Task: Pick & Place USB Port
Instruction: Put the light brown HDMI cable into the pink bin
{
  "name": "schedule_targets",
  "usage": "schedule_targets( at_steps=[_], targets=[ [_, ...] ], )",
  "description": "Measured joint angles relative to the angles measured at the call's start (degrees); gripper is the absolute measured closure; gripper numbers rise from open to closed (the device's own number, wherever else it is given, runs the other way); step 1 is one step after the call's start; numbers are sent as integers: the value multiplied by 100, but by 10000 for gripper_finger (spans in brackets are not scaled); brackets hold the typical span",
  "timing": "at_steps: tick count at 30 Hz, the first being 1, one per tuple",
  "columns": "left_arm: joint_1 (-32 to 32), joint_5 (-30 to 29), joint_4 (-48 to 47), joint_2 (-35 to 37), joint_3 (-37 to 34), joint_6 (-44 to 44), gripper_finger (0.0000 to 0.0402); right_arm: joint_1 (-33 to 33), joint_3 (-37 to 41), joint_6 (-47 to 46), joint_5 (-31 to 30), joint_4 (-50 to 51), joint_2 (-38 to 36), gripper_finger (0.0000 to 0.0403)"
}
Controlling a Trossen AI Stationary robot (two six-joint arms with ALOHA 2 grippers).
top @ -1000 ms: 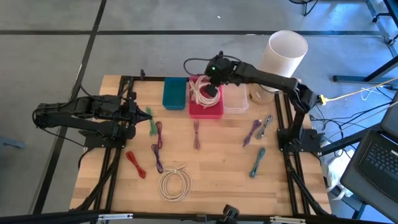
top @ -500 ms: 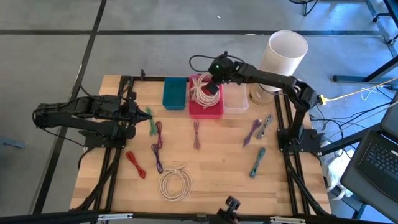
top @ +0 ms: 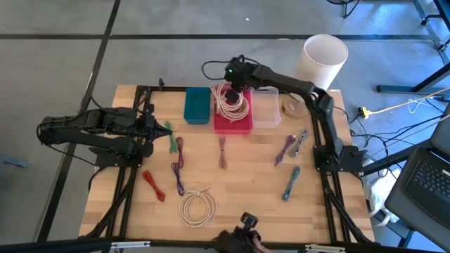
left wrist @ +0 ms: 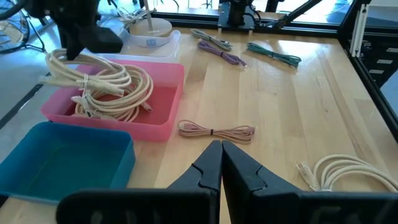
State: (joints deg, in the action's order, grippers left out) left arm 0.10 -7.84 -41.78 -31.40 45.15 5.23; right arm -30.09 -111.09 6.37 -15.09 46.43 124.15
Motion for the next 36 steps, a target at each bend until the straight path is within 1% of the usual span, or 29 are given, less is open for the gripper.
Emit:
schedule_targets(
  at_steps=[3,7,11,14,16,20,23,25,27,30,31,34,36],
  targets=[
    [-1,-1,0,0,0,0,397,0,-550,-27,45,621,414,371],
    [0,1,0,0,0,0,398,0,-903,-13,57,1083,837,371],
    [-1,1,0,0,0,-1,398,-37,-973,-34,98,1304,1063,371],
    [-1,1,0,0,0,-1,398,-42,-970,-107,159,1287,1148,369],
    [-1,1,0,0,0,0,398,-39,-968,-122,157,1201,1148,342],
    [0,1,0,0,0,-2,398,-39,-964,-160,180,1046,1052,260],
    [-1,1,0,0,0,-1,398,-14,-1272,-294,133,1291,1019,212],
    [0,1,0,1,0,-1,398,18,-1548,-384,74,1594,1019,189],
    [0,1,0,0,0,0,398,76,-1857,-437,-66,1831,1019,175],
    [-1,1,0,2,0,0,398,202,-2378,-466,-189,2325,1018,168],
    [-1,1,0,0,0,-1,397,262,-2392,-515,-220,2439,953,168],
    [0,1,0,2,0,0,398,518,-2084,-635,-155,2795,535,174],
    [-2,1,0,2,0,0,397,763,-1931,-820,6,3154,245,179]
  ],
)
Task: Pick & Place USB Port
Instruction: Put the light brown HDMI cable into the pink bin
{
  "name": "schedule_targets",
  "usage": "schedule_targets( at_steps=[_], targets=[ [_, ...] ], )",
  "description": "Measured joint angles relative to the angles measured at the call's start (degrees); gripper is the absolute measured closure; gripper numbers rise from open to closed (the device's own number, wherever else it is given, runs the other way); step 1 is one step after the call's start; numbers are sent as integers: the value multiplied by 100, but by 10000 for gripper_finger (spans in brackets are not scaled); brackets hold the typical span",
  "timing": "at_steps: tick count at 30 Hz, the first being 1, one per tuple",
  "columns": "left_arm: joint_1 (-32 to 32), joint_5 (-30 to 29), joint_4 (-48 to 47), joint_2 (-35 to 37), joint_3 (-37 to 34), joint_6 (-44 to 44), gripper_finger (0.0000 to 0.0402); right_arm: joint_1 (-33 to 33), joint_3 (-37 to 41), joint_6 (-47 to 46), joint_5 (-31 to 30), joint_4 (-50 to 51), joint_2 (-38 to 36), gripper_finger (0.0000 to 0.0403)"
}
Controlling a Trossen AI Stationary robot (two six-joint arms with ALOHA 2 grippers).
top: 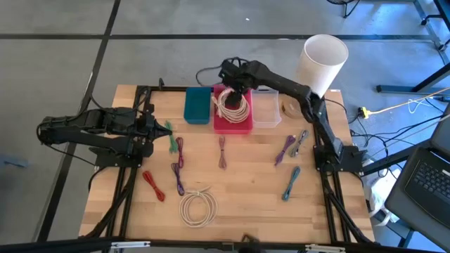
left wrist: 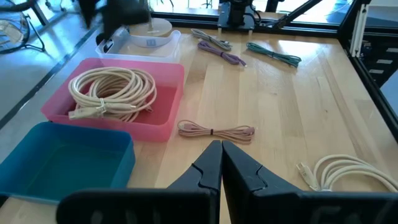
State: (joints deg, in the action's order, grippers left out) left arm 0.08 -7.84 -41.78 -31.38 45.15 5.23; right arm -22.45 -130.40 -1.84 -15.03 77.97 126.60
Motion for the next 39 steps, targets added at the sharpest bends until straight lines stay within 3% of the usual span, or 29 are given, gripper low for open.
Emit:
schedule_targets(
  at_steps=[7,15,17,22,25,28,31,39],
  targets=[
    [0,0,0,-2,0,0,398,1367,1040,-266,311,278,-922,189],
    [0,0,31,0,0,26,398,3432,3411,-1339,237,-1255,-2593,189],
    [0,2,50,-2,0,243,398,3965,4021,-1691,-122,-1916,-3055,189],
    [1,28,435,-65,0,365,398,5002,5583,-1880,-1859,-4382,-4224,189],
    [0,140,893,-208,-77,380,398,5316,6427,-1562,-2240,-5798,-4740,189],
    [-34,831,1028,-477,-317,926,397,5409,7026,-1442,-2525,-6698,-5103,189],
    [-256,1376,1294,-923,-670,1288,397,5409,7407,-1489,-2633,-6886,-5322,189],
    [-1167,1376,1703,-2684,-1104,2363,397,5367,7649,-1573,-2719,-6880,-5444,189]
  ],
)
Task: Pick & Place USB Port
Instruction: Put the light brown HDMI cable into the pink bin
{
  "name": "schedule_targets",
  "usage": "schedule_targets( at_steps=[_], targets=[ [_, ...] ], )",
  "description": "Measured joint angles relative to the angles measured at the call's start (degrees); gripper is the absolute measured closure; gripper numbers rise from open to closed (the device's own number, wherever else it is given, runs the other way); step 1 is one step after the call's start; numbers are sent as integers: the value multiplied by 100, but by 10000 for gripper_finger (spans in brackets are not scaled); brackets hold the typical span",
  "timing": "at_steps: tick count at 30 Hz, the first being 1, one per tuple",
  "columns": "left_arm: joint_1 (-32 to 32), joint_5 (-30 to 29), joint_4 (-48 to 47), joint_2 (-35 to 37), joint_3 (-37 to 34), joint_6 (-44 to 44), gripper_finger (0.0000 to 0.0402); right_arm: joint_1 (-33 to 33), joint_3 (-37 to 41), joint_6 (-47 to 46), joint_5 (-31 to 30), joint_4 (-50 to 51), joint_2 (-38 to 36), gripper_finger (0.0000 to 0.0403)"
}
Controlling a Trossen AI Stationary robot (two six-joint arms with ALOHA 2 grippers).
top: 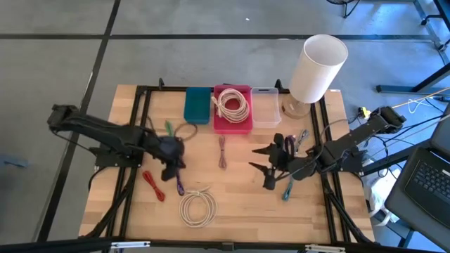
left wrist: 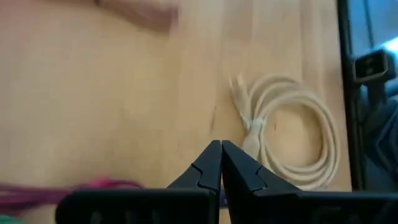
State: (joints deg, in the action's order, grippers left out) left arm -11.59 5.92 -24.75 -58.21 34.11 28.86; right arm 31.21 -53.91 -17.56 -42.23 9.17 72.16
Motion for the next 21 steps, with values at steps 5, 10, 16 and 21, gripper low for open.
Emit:
schedule_targets(
  at_steps=[5,10,16,21],
  targets=[
    [-749,328,1087,-1058,0,581,397,6,0,135,-21,2,0,189],
    [-1277,259,1763,-1780,0,908,397,4,0,228,-38,-3,0,189],
    [-1473,237,2026,-2456,5,1003,397,3,-2,302,-120,-20,0,189],
    [-1356,806,1710,-2774,417,877,375,-28,-2,295,-172,-41,0,189]
  ],
)
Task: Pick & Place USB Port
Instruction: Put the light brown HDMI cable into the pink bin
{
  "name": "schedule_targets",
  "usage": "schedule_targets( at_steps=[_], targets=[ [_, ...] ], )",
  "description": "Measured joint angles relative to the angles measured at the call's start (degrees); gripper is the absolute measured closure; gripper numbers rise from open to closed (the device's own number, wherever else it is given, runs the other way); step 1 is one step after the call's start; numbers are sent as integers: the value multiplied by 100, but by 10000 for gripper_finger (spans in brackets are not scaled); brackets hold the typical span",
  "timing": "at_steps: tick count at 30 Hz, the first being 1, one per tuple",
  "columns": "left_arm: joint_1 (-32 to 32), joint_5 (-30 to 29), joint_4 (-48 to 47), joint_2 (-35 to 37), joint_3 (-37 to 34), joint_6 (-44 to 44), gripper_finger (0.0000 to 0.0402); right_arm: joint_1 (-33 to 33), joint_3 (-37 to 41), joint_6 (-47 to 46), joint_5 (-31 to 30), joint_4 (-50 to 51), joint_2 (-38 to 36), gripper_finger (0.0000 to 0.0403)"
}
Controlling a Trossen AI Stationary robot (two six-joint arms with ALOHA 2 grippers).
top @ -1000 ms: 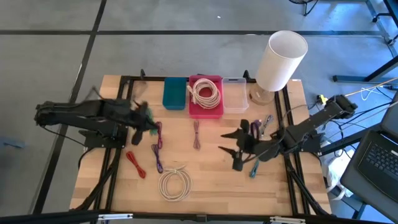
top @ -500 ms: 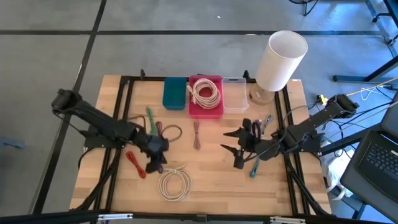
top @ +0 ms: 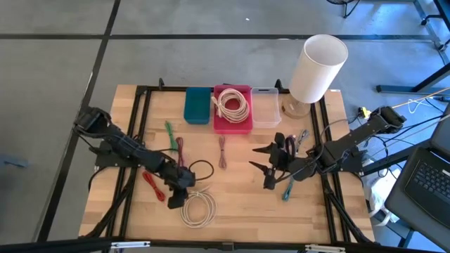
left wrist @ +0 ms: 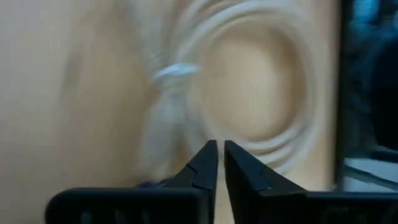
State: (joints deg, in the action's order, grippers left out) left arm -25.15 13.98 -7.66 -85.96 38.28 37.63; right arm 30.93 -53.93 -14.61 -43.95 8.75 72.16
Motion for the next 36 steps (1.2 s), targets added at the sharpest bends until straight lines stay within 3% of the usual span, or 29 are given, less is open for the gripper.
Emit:
schedule_targets(
  at_steps=[3,5,14,17,27,36],
  targets=[
    [94,368,-196,44,420,-194,344,-35,-1,-8,-1,-20,0,189],
    [82,316,-307,93,647,-456,322,-39,-2,-40,1,-17,0,189],
    [45,-1148,-1343,71,785,-700,251,-39,-4,-141,47,48,0,189],
    [116,-1359,-1314,71,785,-681,241,-39,-4,-101,44,48,2,189],
    [164,-1238,-1275,19,785,-456,237,-39,-4,-125,49,55,2,189],
    [165,-520,-364,-1097,802,-431,237,-39,-7,-132,64,138,2,189]
  ],
)
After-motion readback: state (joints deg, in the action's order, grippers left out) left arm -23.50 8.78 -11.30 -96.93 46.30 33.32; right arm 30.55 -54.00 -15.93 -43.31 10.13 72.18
